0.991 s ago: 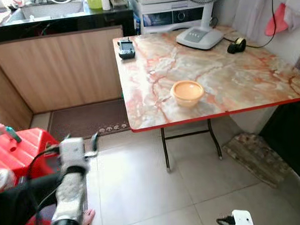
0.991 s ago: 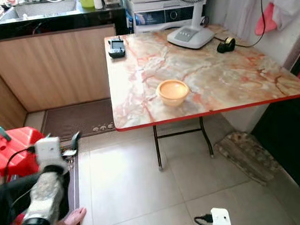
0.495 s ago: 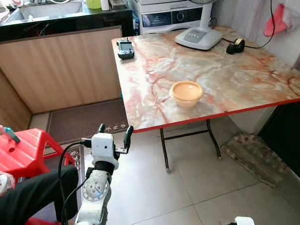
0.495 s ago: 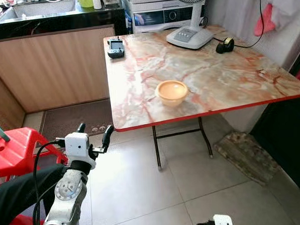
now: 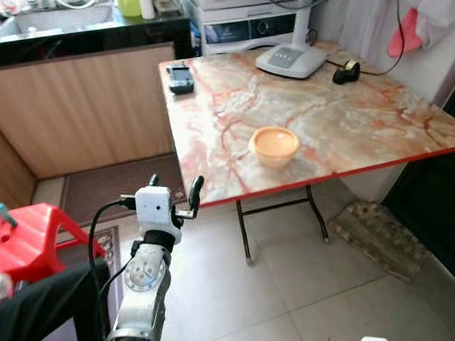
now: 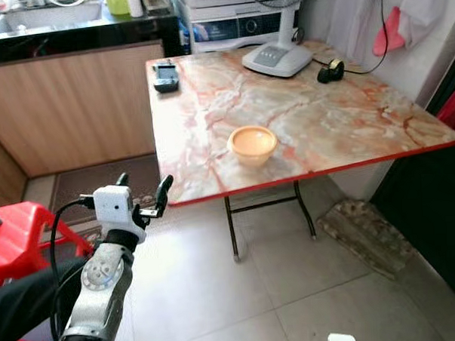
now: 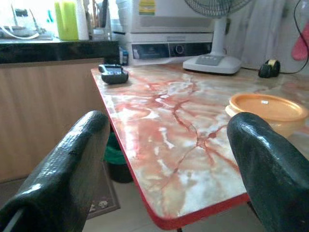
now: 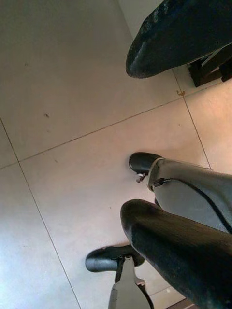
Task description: Restocking fridge
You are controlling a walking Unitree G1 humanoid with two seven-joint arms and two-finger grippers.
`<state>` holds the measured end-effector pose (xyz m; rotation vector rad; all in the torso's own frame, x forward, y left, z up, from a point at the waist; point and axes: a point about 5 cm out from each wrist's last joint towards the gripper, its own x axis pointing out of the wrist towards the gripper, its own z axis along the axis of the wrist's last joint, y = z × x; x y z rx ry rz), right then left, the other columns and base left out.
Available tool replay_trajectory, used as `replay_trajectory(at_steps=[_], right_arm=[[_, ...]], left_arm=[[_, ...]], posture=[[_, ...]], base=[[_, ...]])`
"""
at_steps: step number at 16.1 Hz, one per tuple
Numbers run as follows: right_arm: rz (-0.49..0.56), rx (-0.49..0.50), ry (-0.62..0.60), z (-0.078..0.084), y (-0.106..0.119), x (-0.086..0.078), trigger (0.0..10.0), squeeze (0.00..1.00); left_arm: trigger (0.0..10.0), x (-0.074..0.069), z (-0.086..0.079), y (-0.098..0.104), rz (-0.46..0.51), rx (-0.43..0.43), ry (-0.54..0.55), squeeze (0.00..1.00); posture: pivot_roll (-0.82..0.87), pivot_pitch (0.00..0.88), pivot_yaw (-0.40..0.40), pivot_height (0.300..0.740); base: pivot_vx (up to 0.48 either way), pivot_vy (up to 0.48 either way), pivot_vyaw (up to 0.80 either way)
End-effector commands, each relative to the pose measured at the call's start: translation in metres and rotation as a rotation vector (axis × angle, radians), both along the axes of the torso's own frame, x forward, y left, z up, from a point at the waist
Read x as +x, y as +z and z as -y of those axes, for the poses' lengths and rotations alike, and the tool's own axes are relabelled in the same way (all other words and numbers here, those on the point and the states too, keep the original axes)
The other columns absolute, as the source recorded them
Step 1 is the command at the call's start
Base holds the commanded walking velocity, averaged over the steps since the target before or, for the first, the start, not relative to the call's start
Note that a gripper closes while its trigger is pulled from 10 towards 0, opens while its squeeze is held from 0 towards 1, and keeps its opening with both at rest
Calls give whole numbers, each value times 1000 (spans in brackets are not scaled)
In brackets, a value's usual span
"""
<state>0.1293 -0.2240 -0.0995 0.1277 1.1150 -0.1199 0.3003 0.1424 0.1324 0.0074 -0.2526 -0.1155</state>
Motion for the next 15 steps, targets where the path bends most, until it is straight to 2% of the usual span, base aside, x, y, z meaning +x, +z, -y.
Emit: replay_trajectory(at_steps=[1,4,7,12,15], right_arm=[[-3,2,-20,2,0,-3,10000,0],[-12,3,-2,2,-1,-5,10000,0],[-9,-3,-1,2,-1,-5,10000,0],[4,-5,-8,3,-1,-4,10000,0],[2,-3,9,3,0,-2,10000,0]], left_arm=[[10000,-3,-4,-1,-19,-12,0,0],[10000,-2,-1,3,-22,-16,-5,0],[10000,-3,3,8,-15,-21,-18,0],[10000,-4,3,10,-17,-26,-10,0],[10000,-3,-1,16,4,-32,29,0]], posture=[[133,46,-11,740],[139,39,-5,740],[145,28,-1,740],[149,57,-6,740],[153,78,-14,740]], base=[[274,0,0],[277,0,-671],[276,0,0],[274,0,0],[274,0,0]])
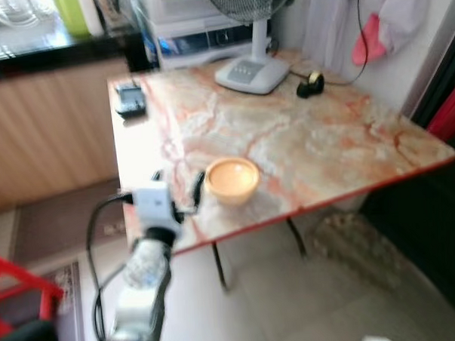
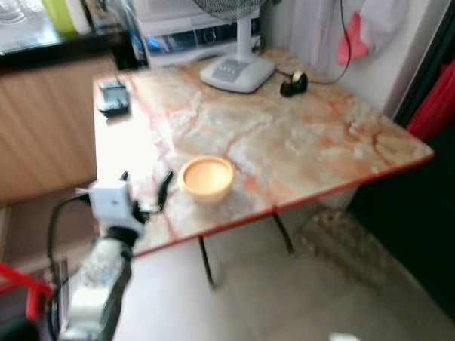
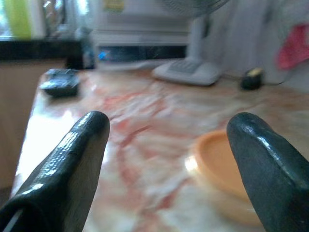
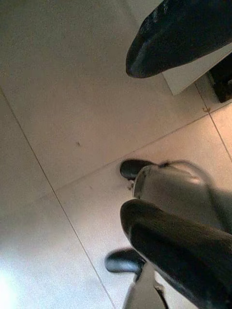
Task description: Restocking fridge
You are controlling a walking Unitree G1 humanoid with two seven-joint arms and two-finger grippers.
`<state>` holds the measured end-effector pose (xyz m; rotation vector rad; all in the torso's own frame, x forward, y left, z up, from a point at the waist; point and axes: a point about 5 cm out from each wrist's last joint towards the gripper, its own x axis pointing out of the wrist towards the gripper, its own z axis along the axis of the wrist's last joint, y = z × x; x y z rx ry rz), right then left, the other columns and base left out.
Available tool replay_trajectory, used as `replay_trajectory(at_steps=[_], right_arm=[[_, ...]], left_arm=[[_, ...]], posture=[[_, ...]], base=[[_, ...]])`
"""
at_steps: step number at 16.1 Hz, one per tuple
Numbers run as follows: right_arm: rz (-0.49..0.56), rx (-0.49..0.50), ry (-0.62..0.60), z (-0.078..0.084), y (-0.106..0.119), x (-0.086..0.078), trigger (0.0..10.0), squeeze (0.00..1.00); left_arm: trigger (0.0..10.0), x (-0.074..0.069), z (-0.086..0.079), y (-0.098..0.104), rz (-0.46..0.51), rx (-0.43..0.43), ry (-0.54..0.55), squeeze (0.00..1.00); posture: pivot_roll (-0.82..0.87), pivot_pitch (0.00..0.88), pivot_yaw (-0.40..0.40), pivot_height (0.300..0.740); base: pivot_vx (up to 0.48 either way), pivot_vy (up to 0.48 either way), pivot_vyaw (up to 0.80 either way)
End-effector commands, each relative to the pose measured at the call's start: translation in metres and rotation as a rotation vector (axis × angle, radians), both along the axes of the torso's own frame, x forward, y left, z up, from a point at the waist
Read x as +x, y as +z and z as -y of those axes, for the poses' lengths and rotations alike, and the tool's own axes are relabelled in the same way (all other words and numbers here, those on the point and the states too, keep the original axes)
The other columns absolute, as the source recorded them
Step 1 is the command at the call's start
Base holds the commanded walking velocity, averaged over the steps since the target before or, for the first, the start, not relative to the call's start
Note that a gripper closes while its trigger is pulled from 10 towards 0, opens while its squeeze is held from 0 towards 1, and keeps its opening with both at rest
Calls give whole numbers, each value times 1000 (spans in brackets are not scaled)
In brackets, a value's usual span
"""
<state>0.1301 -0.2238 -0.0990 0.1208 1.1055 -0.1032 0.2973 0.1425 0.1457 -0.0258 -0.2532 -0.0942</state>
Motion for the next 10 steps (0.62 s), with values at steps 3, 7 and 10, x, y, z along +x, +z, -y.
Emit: replay_trajectory(at_steps=[3,7,10], right_arm=[[-5,-2,8,3,0,-2,10000,0],[-4,-12,26,4,1,-1,10000,0],[-6,-5,11,4,0,-1,10000,0]], left_arm=[[10000,0,-1,2,-1,0,15,0],[10000,0,2,3,0,-9,17,0],[10000,-2,7,-5,-45,-46,-6,0]], posture=[[153,81,-15,740],[155,84,-20,740],[157,80,-22,740]], base=[[264,0,0],[262,0,400],[0,0,0]])
